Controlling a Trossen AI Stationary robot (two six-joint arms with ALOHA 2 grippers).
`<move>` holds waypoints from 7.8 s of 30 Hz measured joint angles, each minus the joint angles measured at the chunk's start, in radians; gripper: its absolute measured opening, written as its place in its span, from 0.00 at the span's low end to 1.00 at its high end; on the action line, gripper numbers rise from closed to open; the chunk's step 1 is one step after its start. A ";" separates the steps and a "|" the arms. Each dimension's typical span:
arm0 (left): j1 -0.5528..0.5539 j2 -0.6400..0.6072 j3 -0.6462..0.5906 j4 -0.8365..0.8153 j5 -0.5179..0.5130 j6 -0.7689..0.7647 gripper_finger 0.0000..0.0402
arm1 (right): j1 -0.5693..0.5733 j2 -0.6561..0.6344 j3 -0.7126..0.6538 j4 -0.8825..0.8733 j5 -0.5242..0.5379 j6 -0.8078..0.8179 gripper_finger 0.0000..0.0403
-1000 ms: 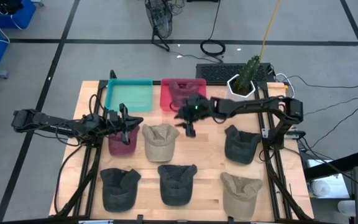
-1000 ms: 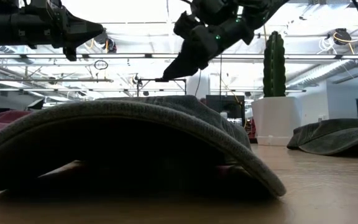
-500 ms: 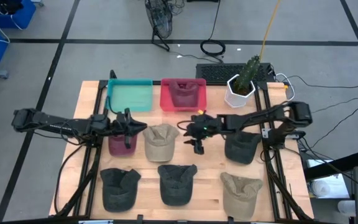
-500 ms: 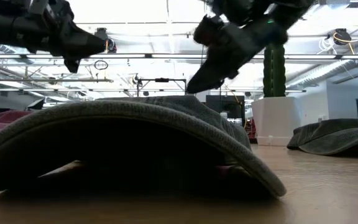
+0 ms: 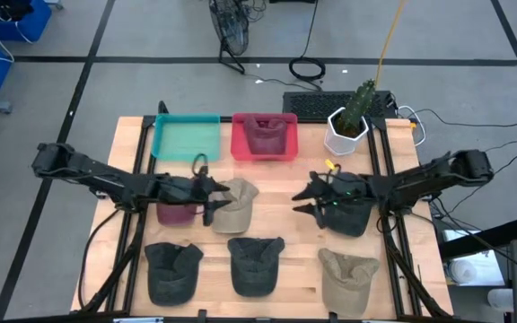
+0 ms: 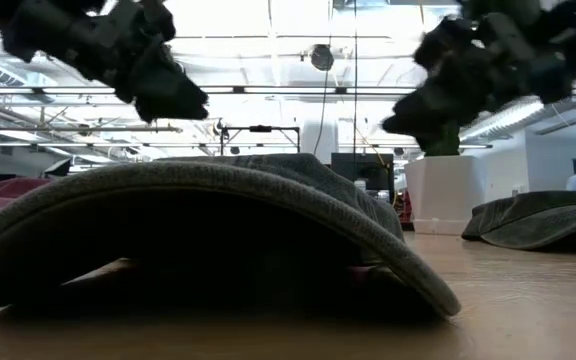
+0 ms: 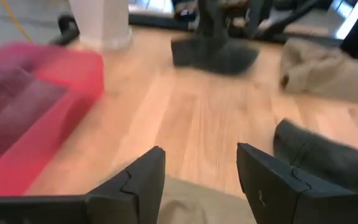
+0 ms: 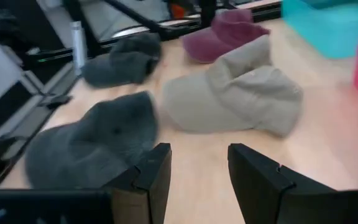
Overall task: Pick & Place hat
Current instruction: Put the top brown cap into the blue bin
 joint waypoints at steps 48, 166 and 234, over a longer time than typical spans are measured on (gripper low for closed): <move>0.093 0.327 0.208 -0.404 0.163 -0.070 0.22 | 0.118 -0.021 -0.124 0.137 0.178 -0.077 0.36; 0.884 0.094 0.529 -1.014 0.192 0.740 0.01 | 0.118 -0.021 -0.124 0.087 0.094 -0.238 0.36; 0.745 0.230 0.528 -1.307 0.059 0.228 0.27 | 0.117 -0.021 -0.125 0.070 0.097 -0.294 0.36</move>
